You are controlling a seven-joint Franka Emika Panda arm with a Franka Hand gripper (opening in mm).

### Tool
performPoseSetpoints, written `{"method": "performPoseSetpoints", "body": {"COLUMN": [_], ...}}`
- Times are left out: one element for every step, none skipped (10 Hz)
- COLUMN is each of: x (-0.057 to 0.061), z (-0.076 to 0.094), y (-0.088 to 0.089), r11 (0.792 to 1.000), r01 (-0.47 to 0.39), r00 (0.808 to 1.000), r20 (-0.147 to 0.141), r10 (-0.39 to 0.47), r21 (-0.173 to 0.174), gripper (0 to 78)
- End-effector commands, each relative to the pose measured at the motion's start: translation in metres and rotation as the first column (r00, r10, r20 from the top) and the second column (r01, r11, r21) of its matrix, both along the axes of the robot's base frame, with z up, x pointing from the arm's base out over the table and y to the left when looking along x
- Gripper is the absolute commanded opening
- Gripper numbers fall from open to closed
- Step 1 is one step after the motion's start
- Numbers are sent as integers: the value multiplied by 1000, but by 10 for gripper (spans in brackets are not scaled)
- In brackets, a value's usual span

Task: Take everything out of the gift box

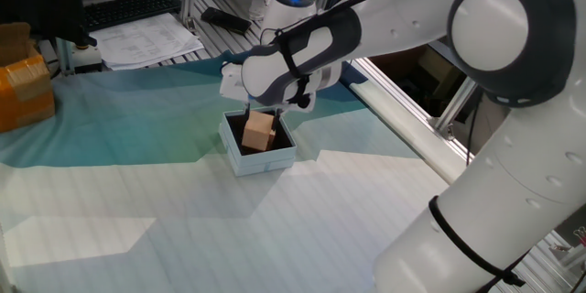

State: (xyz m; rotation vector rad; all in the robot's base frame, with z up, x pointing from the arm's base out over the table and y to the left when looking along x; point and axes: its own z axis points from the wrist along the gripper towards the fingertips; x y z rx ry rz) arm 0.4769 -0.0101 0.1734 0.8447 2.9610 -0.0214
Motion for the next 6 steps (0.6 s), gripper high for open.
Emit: {"method": "performPoseSetpoints", "body": {"x": [4,4,5,4,4,6], "z": [10,11,16,20,24,29], "y": [0,0,0,0,-1,-2], "r11": [998,998,995,991,986,981], "r01": [-58,-65,-103,-131,-164,-195], "r00": [998,998,995,991,986,981], "r20": [-1,-2,-10,-13,-14,-18], "r10": [58,65,103,131,164,195], "r21": [-3,-4,-9,-9,-18,-21], "gripper": [12,12,12,12,12,12]}}
